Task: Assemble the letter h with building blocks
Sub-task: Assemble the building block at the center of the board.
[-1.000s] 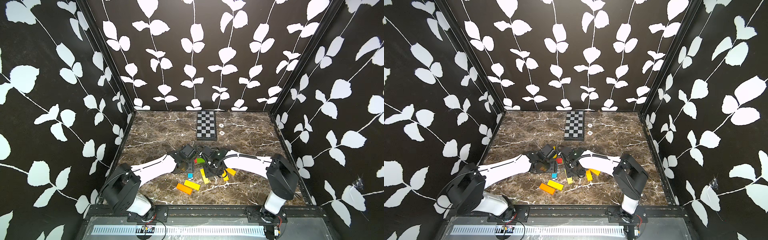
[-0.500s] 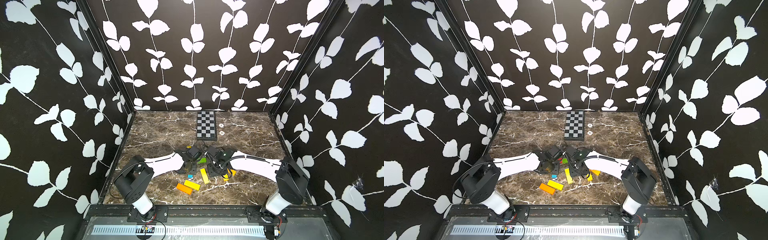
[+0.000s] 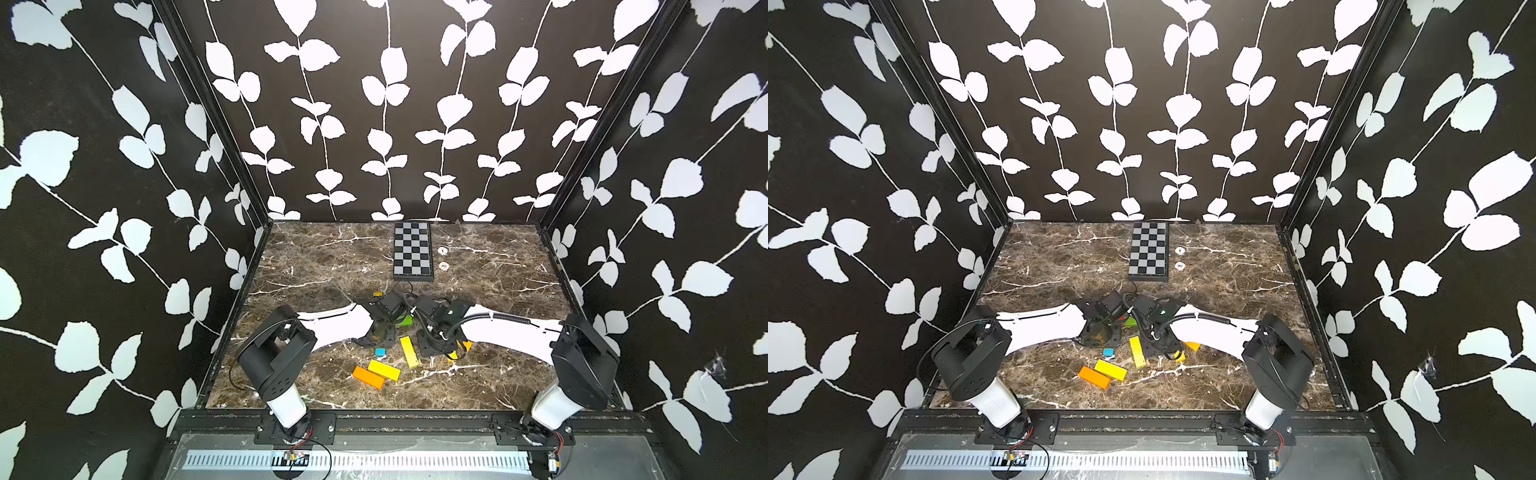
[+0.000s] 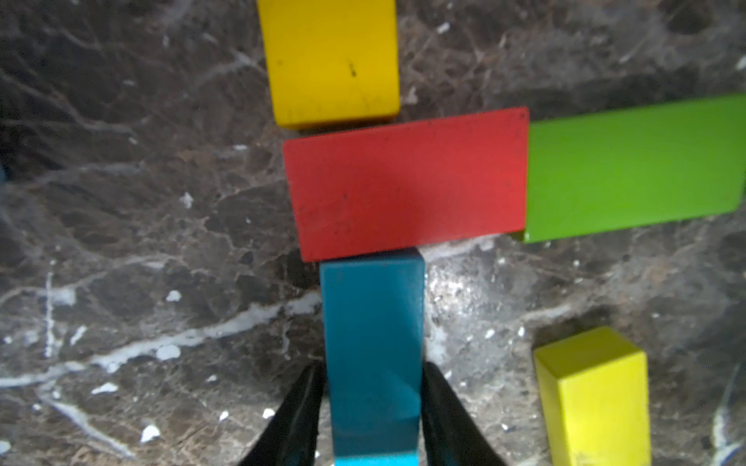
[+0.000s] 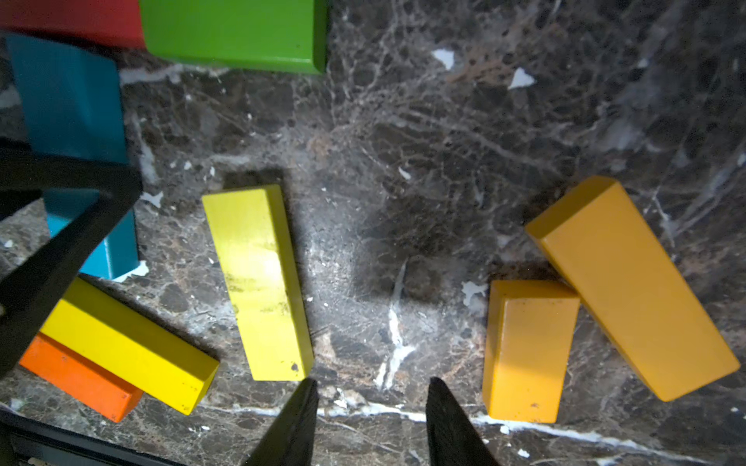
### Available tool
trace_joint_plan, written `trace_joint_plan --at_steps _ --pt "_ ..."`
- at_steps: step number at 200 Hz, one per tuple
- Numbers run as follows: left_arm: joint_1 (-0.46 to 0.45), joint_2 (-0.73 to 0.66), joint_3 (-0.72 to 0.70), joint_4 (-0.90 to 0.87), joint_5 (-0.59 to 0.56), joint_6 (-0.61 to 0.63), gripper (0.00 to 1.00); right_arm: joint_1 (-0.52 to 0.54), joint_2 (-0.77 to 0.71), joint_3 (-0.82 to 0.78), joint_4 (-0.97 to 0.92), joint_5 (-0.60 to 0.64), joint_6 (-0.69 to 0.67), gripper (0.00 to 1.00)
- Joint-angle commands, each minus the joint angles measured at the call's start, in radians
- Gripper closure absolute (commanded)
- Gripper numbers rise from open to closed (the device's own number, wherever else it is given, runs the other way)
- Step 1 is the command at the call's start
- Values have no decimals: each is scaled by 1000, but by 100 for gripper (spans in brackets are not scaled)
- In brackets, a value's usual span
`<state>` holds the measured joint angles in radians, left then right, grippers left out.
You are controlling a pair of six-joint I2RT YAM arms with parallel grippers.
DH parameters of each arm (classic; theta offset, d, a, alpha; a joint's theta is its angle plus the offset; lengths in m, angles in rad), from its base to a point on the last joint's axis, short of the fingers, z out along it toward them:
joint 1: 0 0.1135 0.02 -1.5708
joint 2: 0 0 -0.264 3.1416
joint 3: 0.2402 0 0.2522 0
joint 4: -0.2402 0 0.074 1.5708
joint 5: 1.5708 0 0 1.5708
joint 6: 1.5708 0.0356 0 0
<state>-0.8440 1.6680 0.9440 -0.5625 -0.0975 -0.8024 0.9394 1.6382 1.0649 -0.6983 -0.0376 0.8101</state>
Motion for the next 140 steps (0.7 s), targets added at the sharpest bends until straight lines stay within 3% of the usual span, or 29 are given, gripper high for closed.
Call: trace_joint_plan --at_steps 1,98,140 --pt "-6 14 15 -4 -8 -17 62 -1 -23 -8 -4 16 20 57" --pt "-7 37 19 -14 -17 -54 73 -2 -22 -8 -13 24 17 58" --pt "-8 30 17 -35 -29 -78 73 -5 -28 -8 -18 28 14 58"
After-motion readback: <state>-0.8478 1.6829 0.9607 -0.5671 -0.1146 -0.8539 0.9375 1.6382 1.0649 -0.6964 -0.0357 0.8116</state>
